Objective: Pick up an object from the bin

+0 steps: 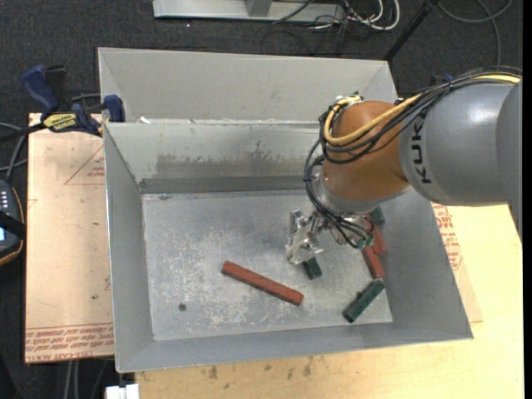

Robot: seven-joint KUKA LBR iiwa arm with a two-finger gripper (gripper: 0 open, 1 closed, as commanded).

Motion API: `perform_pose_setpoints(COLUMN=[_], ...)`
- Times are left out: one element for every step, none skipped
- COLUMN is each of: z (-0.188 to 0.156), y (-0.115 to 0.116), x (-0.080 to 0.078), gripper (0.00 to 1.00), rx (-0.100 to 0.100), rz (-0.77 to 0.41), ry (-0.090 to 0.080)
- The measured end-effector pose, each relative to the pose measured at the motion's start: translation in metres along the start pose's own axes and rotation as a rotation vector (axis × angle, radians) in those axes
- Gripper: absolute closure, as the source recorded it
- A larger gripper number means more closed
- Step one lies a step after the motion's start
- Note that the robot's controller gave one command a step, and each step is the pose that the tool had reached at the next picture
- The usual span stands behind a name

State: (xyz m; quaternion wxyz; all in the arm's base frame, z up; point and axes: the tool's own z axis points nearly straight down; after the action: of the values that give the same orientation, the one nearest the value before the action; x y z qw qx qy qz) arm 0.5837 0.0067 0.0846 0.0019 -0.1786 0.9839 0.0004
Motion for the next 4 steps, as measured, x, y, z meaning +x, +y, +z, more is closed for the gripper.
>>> perform_pose_setpoints(z=[0.002,0.003,0.003,0.005], y=[-0.001,-0.007,-0.010,-0.016], x=[0.001,-0.003,-0.002,0.002], gripper=[1.00,1.00,1.00,0.00], rx=[0.000,-0.006,-0.005,0.003], rz=[-0.003,-0.003,-0.021,0.024], ry=[-0.004,0.000,-0.012,-0.011])
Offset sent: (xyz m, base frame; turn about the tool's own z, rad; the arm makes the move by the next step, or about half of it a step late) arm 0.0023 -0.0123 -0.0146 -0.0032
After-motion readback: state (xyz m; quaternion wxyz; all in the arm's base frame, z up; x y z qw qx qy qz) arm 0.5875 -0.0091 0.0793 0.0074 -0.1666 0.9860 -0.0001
